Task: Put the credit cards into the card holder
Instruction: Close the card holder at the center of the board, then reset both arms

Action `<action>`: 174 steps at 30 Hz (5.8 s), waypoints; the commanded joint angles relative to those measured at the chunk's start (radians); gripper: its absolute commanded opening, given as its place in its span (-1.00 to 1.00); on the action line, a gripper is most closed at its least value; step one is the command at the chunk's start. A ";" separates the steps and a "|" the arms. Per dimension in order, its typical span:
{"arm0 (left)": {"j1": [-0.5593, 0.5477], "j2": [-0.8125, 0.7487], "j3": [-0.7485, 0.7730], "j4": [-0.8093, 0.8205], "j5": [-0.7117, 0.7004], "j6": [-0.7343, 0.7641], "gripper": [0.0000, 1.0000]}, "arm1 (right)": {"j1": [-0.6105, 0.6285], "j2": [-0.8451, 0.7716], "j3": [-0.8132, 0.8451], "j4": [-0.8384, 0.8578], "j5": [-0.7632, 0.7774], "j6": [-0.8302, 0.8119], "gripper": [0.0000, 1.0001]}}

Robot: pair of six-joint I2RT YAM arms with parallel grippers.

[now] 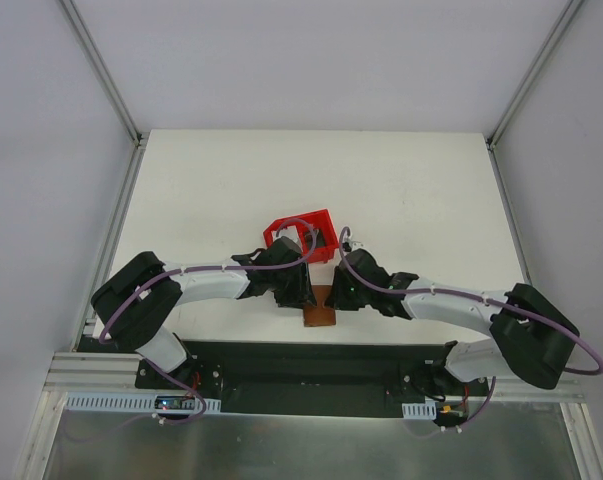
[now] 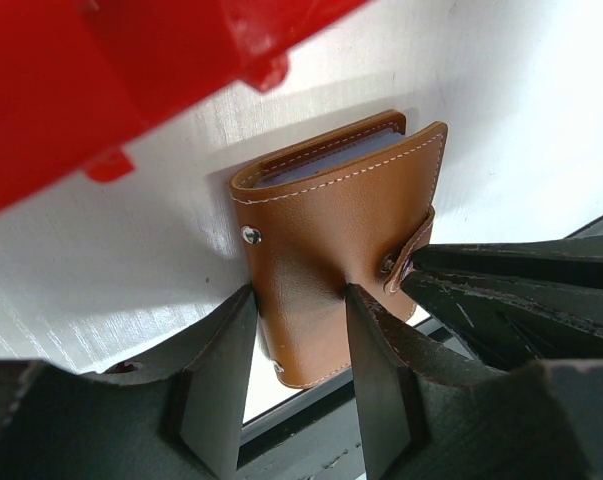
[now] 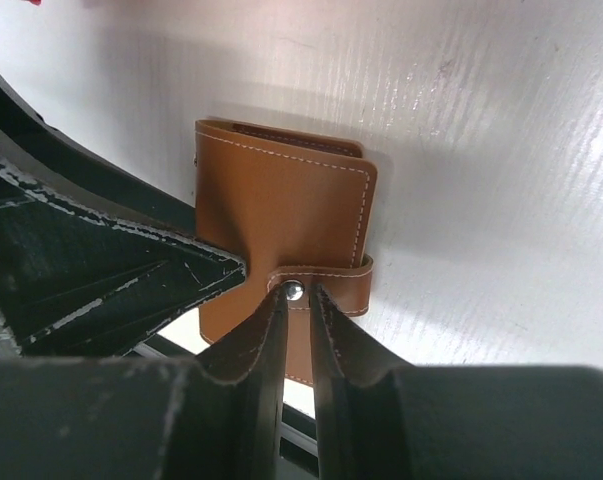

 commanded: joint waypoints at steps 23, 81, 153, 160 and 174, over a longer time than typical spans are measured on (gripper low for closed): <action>-0.007 0.019 -0.020 -0.058 -0.052 0.015 -0.19 | 0.022 0.141 0.141 -0.175 0.022 -0.039 -0.77; -0.006 -0.009 -0.040 -0.049 -0.073 0.021 -0.18 | 0.045 0.336 0.211 -0.295 0.095 -0.047 -0.85; 0.077 -0.625 -0.272 -0.228 -0.500 0.074 0.98 | -0.176 -0.264 -0.013 -0.136 0.224 -0.141 0.97; 0.382 -0.727 -0.287 -0.256 -0.369 0.234 0.98 | -0.381 -0.388 -0.027 -0.252 0.280 -0.200 0.93; 0.879 -0.659 -0.129 -0.313 -0.190 0.305 0.98 | -0.817 -0.279 0.079 -0.217 0.203 -0.462 0.93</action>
